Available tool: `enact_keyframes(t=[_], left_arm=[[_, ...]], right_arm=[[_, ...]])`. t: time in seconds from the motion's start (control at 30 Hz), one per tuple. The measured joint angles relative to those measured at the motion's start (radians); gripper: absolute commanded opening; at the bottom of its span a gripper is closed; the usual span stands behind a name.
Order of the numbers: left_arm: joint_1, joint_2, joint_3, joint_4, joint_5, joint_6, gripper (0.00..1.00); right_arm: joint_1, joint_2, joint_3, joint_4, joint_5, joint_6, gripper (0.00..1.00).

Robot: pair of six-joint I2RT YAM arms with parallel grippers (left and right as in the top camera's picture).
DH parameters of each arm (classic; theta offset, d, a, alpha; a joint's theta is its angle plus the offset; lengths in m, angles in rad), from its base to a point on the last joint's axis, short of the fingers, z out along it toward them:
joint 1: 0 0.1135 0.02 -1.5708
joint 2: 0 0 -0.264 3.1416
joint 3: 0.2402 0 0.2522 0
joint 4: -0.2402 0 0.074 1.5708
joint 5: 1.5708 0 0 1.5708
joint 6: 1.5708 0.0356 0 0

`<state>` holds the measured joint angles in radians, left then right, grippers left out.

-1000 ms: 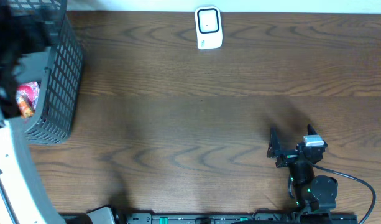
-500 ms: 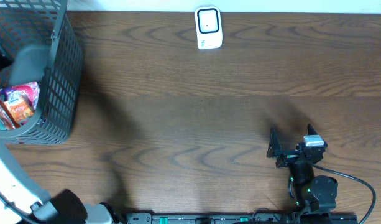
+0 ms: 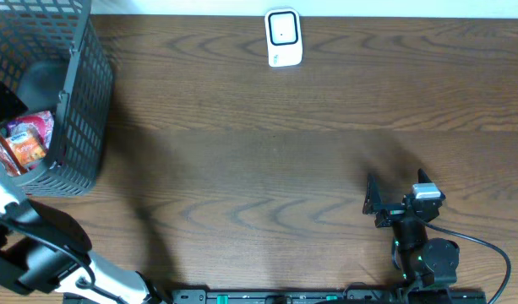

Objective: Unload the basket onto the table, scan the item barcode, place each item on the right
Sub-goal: 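Grasp the orange Kleenex tissue pack in the basket with the left gripper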

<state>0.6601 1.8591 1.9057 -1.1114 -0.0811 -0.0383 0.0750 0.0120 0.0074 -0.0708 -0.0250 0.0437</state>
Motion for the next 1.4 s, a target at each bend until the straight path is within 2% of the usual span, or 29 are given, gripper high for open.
enact_keyframes(t=[0.1, 0.3, 0.53, 0.7, 1.07, 1.4], left_arm=[[-0.001, 0.046, 0.0, -0.024, -0.01, -0.018, 0.93], [-0.019, 0.118, -0.014, -0.041, -0.031, -0.043, 0.93], [-0.086, 0.167, -0.033, -0.042, -0.139, -0.083, 0.9], [-0.106, 0.177, -0.033, -0.042, -0.167, -0.116, 0.78], [-0.107, 0.186, -0.101, -0.023, -0.315, -0.175, 0.76], [-0.121, 0.198, -0.129, 0.021, -0.352, -0.176, 0.71]], right_arm=[[0.0, 0.0, 0.0, 0.0, 0.0, 0.0, 0.99], [0.0, 0.0, 0.0, 0.0, 0.0, 0.0, 0.99], [0.0, 0.0, 0.0, 0.0, 0.0, 0.0, 0.99], [0.0, 0.0, 0.0, 0.0, 0.0, 0.0, 0.99], [0.0, 0.0, 0.0, 0.0, 0.0, 0.0, 0.99], [0.0, 0.0, 0.0, 0.0, 0.0, 0.0, 0.99]])
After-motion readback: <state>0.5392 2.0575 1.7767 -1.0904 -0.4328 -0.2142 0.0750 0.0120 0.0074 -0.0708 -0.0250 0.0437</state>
